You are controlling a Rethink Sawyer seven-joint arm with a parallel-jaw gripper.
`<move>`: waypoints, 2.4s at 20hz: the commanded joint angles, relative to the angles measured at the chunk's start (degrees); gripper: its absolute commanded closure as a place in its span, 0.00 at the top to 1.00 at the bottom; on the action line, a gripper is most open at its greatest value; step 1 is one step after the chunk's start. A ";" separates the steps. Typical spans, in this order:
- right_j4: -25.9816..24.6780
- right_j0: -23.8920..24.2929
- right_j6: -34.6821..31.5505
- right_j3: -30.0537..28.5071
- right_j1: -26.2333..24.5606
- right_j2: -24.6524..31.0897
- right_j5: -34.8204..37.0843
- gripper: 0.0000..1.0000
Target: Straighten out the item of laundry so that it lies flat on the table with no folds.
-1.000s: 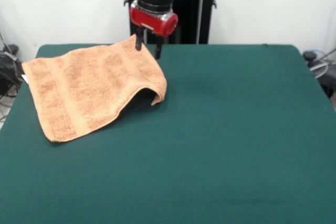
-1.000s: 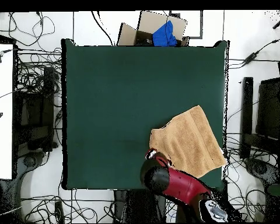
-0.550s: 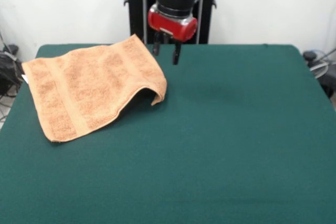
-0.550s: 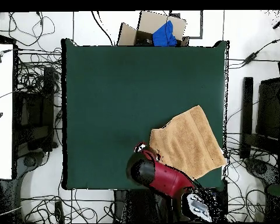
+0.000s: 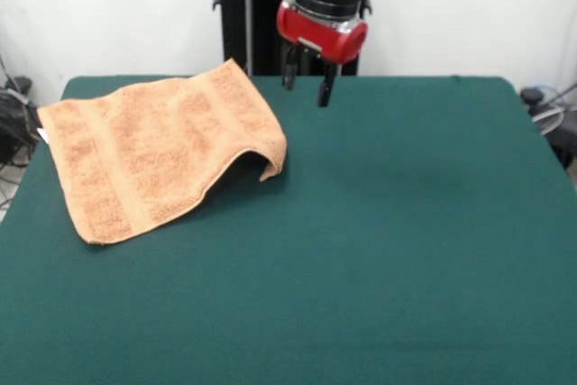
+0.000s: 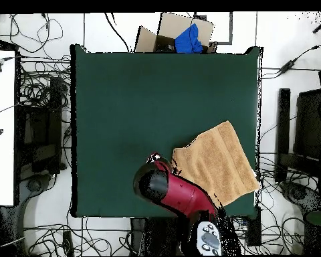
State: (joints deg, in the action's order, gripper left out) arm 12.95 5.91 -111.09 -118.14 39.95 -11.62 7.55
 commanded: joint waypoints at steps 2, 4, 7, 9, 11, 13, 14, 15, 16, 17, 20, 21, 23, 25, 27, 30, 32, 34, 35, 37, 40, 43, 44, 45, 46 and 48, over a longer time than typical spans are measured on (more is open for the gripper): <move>5.82 -2.30 -13.76 7.32 -1.17 -3.89 6.80 1.00; 6.24 -2.19 -13.63 7.69 -1.89 -3.61 6.26 1.00; 6.99 -2.49 -13.76 8.01 -3.08 -3.44 5.10 1.00; 7.60 -3.28 -14.05 8.93 -3.98 -4.29 5.14 1.00; 8.61 -4.31 -14.57 11.36 -5.77 -5.90 6.08 1.00; 9.78 -5.21 -15.27 13.15 -7.18 -7.22 7.73 1.00; 10.31 -5.76 -15.62 13.56 -7.53 -7.87 8.32 1.00; 10.91 -6.37 -16.07 14.08 -8.11 -8.55 8.78 1.00; 11.86 -7.51 -17.04 15.18 -9.35 -9.88 9.56 1.00; 12.43 -8.09 -17.42 15.24 -9.65 -10.37 9.82 1.00; 14.64 -10.17 -19.04 16.70 -11.87 -12.68 11.63 1.00; 15.45 -10.82 -19.55 16.99 -12.66 -13.33 11.77 1.00; 16.85 -11.88 -20.35 17.51 -14.03 -14.38 12.00 1.00; 18.80 -13.24 -21.86 17.82 -16.06 -15.38 11.86 1.00; 20.14 -14.13 -22.42 17.82 -17.12 -15.92 11.73 1.00; 22.37 -16.09 -24.18 18.43 -19.29 -17.99 12.84 1.00; 23.08 -16.41 -24.55 18.90 -20.05 -18.99 13.86 1.00; 23.65 -16.56 -24.76 19.37 -20.89 -19.70 14.30 1.00; 23.77 -16.48 -24.74 19.46 -20.95 -19.95 14.65 1.00; 23.92 -16.09 -24.95 19.51 -20.89 -20.44 15.95 1.00; 24.09 -15.93 -25.30 19.32 -20.67 -20.79 17.00 1.00; 24.35 -16.72 -27.00 19.27 -20.51 -22.40 19.17 1.00; 24.40 -16.91 -27.74 19.85 -20.76 -23.33 20.47 1.00; 24.39 -16.77 -27.90 20.22 -20.93 -23.67 20.99 1.00; 24.31 -16.69 -28.37 21.31 -21.53 -24.38 22.22 1.00; 24.37 -16.48 -29.09 23.09 -22.43 -24.88 23.59 1.00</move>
State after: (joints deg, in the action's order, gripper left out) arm 34.48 -10.15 -120.65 -100.44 19.97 -36.23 22.76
